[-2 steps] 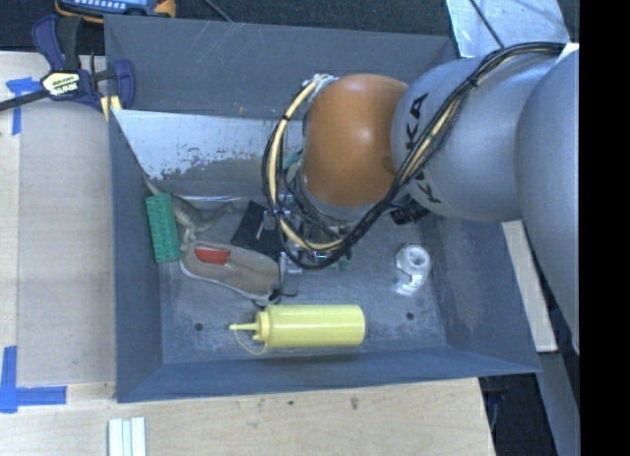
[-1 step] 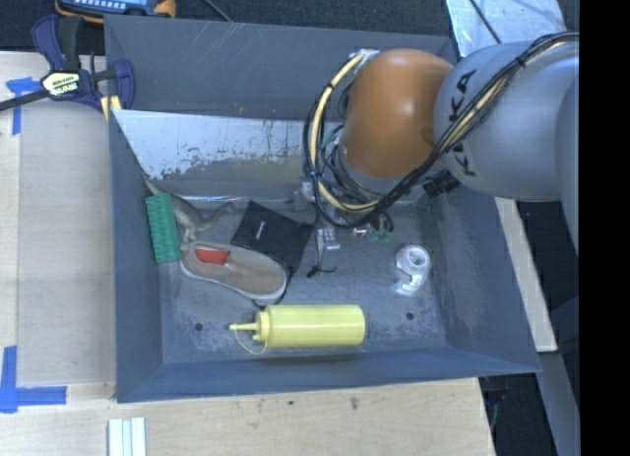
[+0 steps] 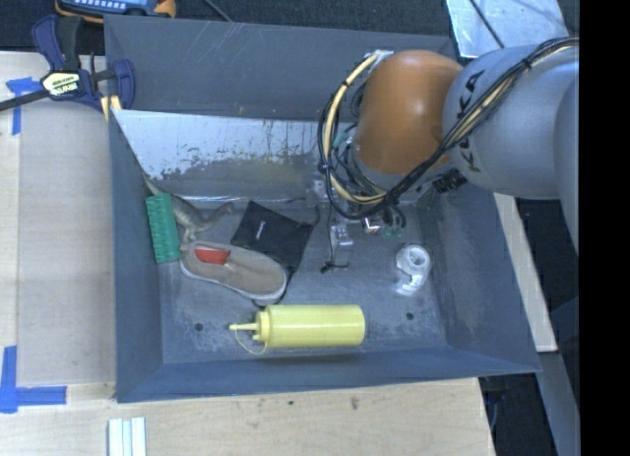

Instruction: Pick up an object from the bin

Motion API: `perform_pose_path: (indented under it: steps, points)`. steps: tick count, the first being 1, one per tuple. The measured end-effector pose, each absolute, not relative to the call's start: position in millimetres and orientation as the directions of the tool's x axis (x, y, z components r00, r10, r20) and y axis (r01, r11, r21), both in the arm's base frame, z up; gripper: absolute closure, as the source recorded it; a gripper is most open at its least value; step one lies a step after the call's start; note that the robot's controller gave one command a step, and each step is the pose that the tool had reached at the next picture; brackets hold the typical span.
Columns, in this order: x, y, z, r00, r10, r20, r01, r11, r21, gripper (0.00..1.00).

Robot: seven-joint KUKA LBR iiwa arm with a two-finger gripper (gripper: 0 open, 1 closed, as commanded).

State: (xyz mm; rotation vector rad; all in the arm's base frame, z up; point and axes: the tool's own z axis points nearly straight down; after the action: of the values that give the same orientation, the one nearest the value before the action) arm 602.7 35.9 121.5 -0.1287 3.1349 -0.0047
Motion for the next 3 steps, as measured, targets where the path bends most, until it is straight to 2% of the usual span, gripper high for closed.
perform_pose_path:
  steps: [1, 2, 3]
  points:
    - [611.7, 96.2, 87.2, -0.999, -0.045, -0.007, -0.045, 0.999, 0.0, 0.0]
    - [579.1, 50.8, 72.1, -0.987, -0.162, -0.008, -0.162, 0.987, 0.0, 1.0]
    - [579.1, 50.8, 72.1, -0.987, -0.162, -0.008, -0.162, 0.987, 0.0, 1.0]
